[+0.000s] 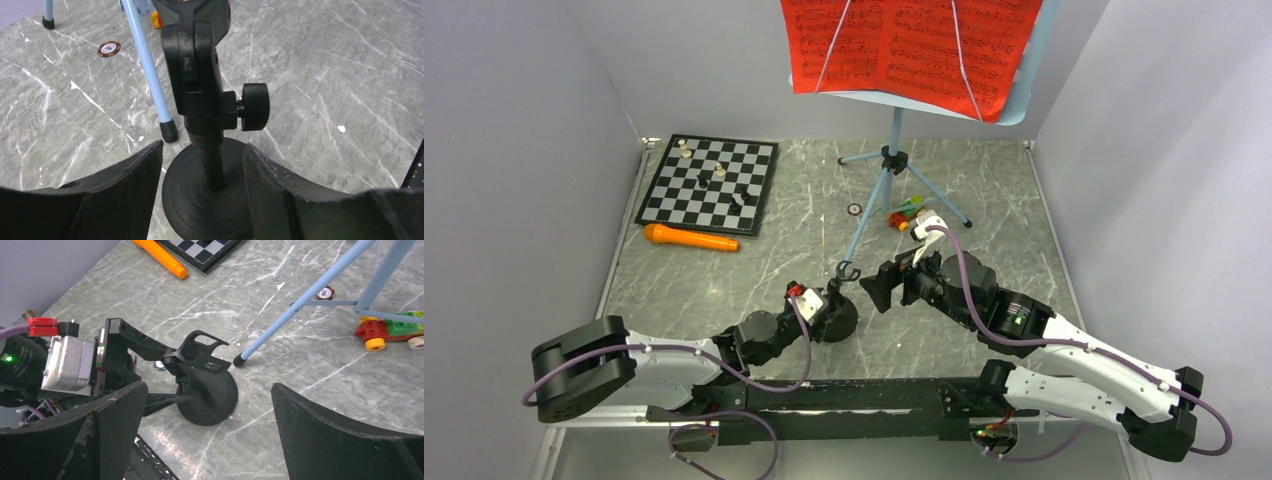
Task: Pack up the instrument practice props
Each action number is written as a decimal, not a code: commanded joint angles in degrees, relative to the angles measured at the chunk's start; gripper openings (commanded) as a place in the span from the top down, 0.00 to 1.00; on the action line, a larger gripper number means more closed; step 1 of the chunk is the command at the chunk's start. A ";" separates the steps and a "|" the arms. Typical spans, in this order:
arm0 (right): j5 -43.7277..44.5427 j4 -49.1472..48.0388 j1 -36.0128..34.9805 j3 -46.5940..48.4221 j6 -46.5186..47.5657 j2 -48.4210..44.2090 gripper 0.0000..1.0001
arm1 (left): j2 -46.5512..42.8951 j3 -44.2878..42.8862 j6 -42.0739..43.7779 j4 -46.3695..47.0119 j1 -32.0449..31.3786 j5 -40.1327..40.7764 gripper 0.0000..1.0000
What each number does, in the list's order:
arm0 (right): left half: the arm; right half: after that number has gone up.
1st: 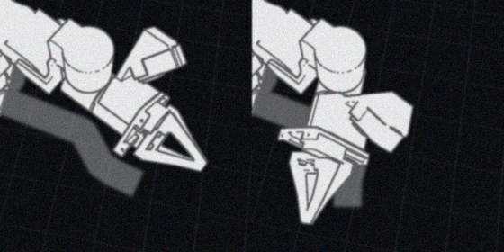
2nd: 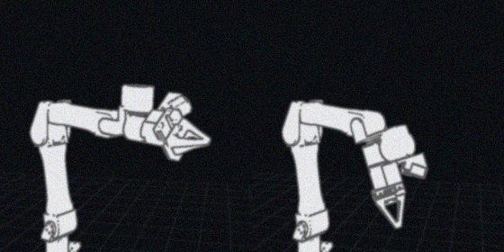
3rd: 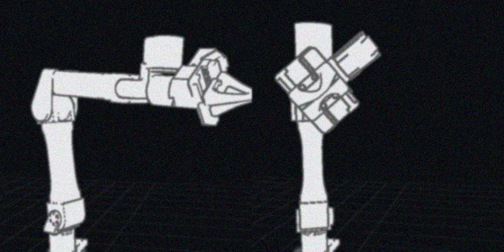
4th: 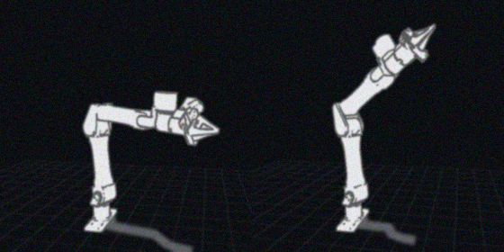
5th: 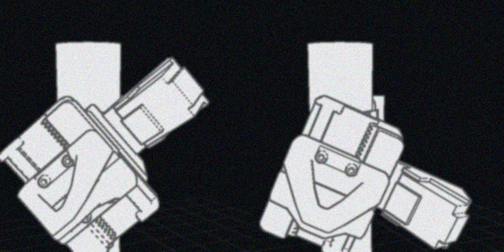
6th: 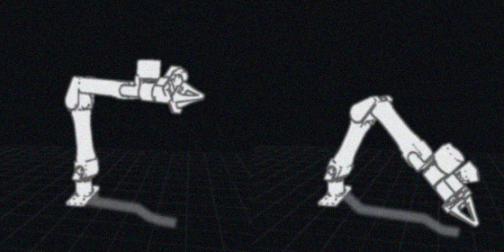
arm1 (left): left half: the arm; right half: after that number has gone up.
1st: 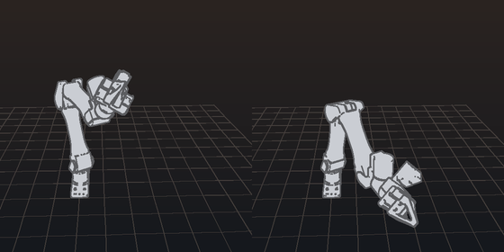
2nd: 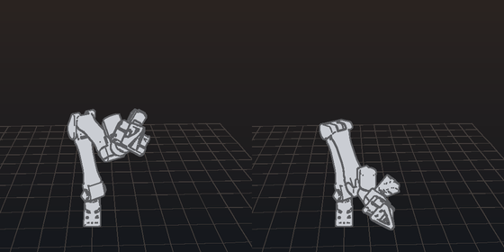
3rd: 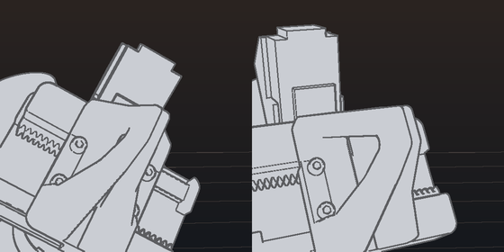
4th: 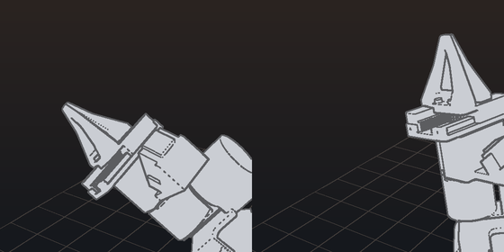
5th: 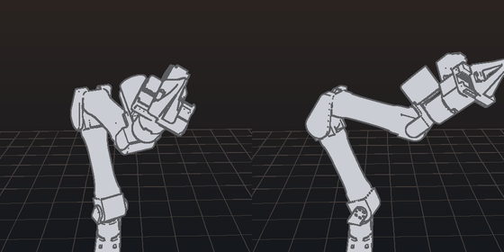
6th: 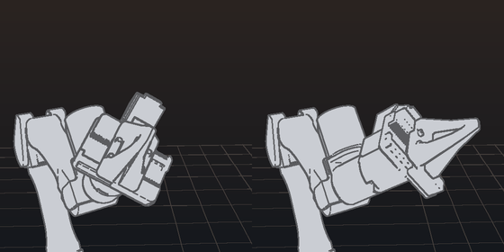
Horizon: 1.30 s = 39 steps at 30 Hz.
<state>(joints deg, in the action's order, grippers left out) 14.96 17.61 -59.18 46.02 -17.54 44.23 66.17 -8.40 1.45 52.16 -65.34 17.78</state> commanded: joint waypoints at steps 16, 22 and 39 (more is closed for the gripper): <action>0.60 0.86 0.19 3.20 -0.30 0.12 0.00 | 7.12 -3.40 -1.01 8.07 2.59 -5.45 0.68; 0.43 0.85 0.10 3.29 -0.43 0.22 0.00 | 7.81 -4.14 -1.03 7.31 2.59 -5.51 0.56; 0.10 0.37 0.09 2.87 0.38 -0.05 0.00 | -17.03 -13.16 -7.28 -33.05 10.97 16.58 1.00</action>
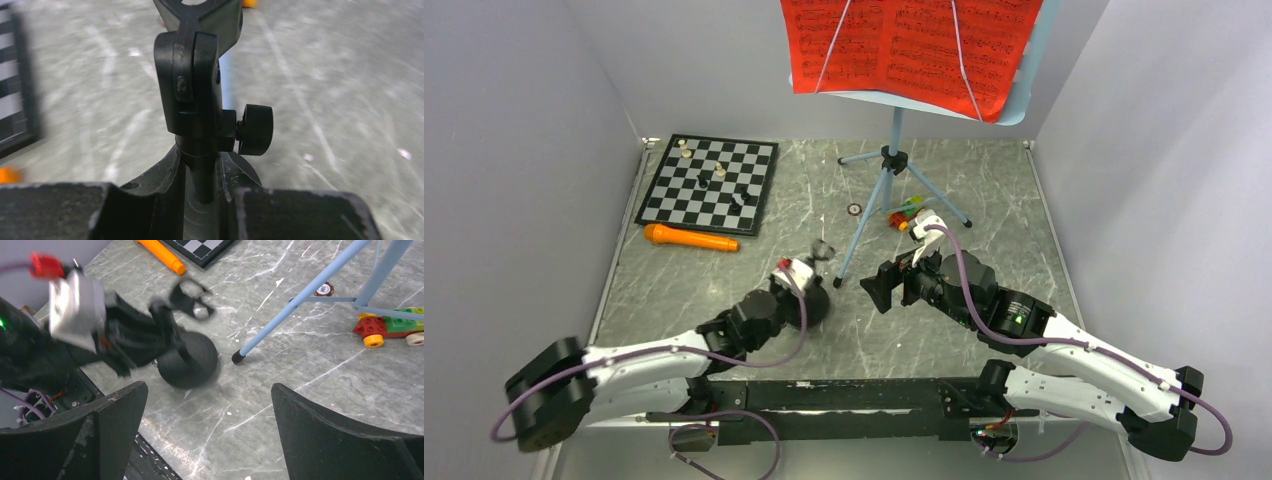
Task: Pack up the instrument practice props
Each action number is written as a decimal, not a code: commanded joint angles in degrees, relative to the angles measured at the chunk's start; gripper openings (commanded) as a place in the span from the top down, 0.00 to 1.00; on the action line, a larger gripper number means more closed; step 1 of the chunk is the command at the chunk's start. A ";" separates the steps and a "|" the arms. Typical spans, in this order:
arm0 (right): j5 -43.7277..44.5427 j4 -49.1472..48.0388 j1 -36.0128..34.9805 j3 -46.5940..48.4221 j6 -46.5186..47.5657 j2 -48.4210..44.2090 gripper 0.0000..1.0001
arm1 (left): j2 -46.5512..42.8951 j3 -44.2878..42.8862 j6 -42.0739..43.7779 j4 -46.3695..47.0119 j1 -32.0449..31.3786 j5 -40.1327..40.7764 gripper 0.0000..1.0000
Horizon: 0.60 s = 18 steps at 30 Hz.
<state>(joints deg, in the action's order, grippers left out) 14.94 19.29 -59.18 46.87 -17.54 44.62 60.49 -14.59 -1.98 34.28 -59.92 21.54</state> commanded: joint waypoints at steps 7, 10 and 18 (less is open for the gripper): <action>-1.27 -3.23 0.19 1.26 1.33 0.20 0.00 | -20.70 -10.27 -9.76 -27.43 22.70 21.72 1.00; -1.81 -3.74 0.09 1.46 1.79 0.29 0.00 | -19.78 -11.52 -12.31 -30.56 30.13 21.67 1.00; -2.69 -4.63 0.21 1.56 2.42 0.12 0.00 | -17.59 -12.95 -15.07 -34.17 48.99 15.94 1.00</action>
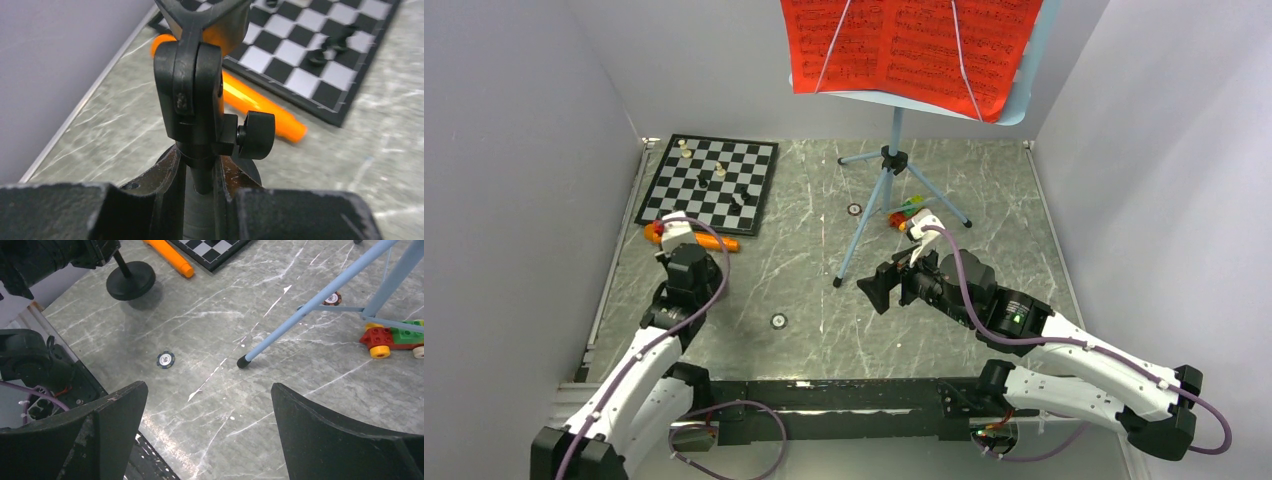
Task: Pack up the instrument practice props
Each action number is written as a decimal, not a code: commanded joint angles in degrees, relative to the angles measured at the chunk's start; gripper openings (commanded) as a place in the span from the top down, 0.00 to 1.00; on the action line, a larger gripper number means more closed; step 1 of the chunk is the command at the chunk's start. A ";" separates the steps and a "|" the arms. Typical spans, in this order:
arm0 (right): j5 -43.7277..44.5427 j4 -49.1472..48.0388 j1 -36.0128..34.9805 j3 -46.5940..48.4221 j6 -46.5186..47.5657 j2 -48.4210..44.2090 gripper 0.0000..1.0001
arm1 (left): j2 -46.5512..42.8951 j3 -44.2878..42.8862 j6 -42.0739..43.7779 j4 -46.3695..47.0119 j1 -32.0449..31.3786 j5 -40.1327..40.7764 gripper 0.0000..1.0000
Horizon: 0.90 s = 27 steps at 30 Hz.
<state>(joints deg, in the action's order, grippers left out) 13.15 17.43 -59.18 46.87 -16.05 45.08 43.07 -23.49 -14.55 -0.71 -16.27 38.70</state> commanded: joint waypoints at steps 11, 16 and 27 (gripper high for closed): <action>-1.69 -4.40 0.20 0.21 1.29 -0.39 0.00 | 9.09 -1.77 -5.04 9.72 22.38 -7.39 1.00; -0.76 -4.66 0.20 -0.75 1.22 -0.97 0.00 | 13.19 -1.50 -4.29 11.82 24.53 -7.78 1.00; -0.57 -5.33 0.20 -1.10 1.96 -0.77 0.00 | 15.99 -1.33 -6.74 10.67 25.59 -10.35 0.65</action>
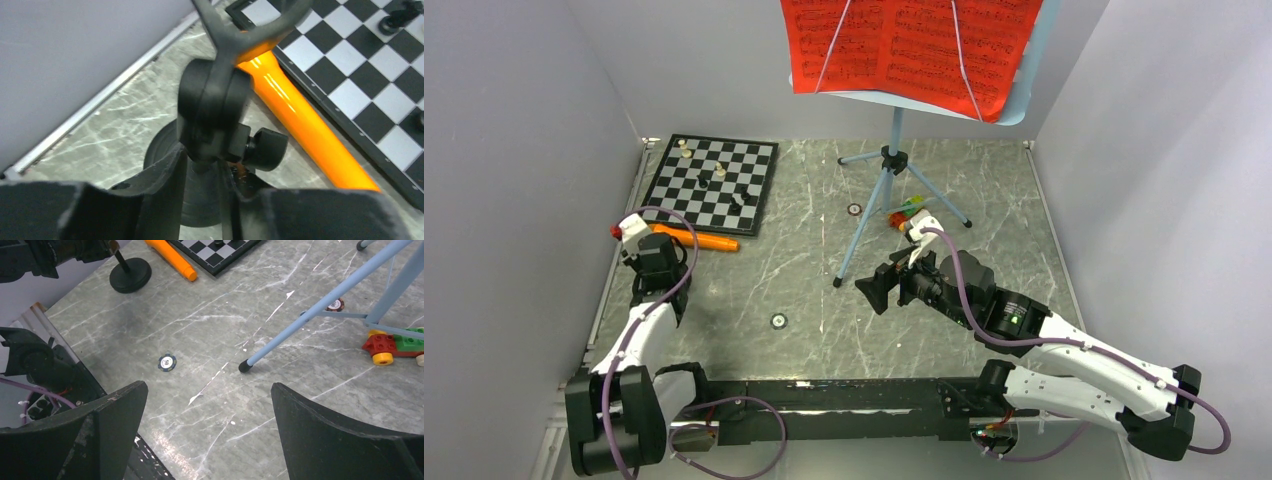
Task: Pack up the instrument practice props
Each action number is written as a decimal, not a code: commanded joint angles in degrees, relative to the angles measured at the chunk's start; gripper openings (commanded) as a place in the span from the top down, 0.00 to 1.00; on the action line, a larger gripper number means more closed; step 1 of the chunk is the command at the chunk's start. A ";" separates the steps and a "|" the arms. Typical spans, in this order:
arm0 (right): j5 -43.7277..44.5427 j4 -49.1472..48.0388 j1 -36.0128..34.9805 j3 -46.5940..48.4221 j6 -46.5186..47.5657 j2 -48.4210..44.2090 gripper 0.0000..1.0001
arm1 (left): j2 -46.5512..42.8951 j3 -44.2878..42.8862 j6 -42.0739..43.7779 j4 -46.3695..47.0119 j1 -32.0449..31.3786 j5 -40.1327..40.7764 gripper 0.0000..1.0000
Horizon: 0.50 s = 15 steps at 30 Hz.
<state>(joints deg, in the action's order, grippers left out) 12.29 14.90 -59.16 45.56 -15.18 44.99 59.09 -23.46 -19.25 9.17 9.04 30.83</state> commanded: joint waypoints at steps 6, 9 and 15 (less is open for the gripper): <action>-0.03 -2.77 0.17 0.32 1.06 -0.43 0.00 | -3.82 -4.00 -3.82 -5.92 0.24 -3.60 0.28; 0.15 -2.51 0.11 0.86 0.77 -0.20 0.00 | -6.00 -6.92 -5.96 -15.48 -2.11 -1.48 0.02; -0.99 -2.68 0.18 1.70 1.11 1.20 0.00 | -17.61 -8.23 -7.42 -25.52 -4.41 -1.70 0.01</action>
<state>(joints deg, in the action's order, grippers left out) 12.27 14.79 -59.16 45.56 -14.92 45.28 48.25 -28.99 -24.75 -7.66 5.10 28.95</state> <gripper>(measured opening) 0.994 0.993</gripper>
